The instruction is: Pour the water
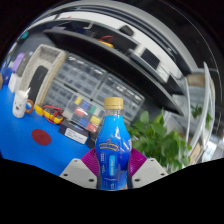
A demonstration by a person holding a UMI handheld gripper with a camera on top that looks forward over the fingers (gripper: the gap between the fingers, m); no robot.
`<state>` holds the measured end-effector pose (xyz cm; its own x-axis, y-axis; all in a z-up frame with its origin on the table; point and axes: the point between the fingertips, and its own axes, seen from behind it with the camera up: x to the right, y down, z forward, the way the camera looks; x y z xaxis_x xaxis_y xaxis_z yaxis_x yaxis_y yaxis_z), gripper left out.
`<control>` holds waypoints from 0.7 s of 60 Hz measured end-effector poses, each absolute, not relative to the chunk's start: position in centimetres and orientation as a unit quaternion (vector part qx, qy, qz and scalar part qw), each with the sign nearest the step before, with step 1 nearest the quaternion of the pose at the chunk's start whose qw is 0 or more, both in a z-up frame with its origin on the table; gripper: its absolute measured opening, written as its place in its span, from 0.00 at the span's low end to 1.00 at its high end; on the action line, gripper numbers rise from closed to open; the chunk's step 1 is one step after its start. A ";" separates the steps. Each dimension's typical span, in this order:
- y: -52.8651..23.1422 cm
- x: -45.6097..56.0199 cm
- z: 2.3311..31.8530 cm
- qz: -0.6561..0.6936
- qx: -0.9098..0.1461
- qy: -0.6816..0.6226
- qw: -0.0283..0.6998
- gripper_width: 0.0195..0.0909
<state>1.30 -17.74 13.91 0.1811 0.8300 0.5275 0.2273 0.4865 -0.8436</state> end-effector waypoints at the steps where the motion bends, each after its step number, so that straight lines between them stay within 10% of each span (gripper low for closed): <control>1: -18.7 0.8 14.1 0.232 -0.433 -0.601 0.630 0.21; 42: -45.8 -14.0 14.6 -0.089 0.101 -0.723 0.677 0.23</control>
